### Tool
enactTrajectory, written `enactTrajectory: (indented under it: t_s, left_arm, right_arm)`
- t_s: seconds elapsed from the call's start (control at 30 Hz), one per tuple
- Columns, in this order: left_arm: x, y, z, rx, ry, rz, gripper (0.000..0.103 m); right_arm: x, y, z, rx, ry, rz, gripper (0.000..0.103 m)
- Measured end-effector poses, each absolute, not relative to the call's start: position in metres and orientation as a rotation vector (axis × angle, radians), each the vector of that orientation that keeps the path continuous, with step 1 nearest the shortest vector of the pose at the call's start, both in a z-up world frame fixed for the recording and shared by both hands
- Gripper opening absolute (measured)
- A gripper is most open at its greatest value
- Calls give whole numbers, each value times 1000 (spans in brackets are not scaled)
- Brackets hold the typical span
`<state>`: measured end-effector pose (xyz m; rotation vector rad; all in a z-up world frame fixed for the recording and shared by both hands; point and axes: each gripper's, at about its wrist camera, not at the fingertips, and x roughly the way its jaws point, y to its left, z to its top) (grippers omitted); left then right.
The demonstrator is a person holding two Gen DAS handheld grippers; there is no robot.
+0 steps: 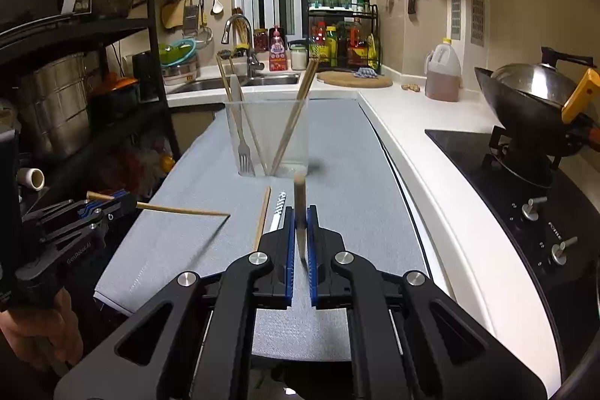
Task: Organize utensils
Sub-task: 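Lift both held chopsticks and carry them over the clear container, then lower both held chopsticks into the clear container and open both tools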
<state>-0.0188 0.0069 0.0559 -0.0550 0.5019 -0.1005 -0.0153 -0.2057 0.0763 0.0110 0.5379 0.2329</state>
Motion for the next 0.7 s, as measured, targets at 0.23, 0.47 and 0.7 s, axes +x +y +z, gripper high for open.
enactTrajectory:
  t_s: [0.23, 0.47, 0.7]
  left_arm:
    - [-4, 18, 87, -82, 469, -132, 7]
    - [28, 30, 107, -110, 552, -164, 7]
    - [63, 34, 128, -115, 638, -170, 7]
  right_arm:
    - [-5, -204, 92, 23, 509, 265, 6]
    - [19, -202, 105, 23, 517, 293, 6]
    - [55, -196, 138, 41, 524, 325, 6]
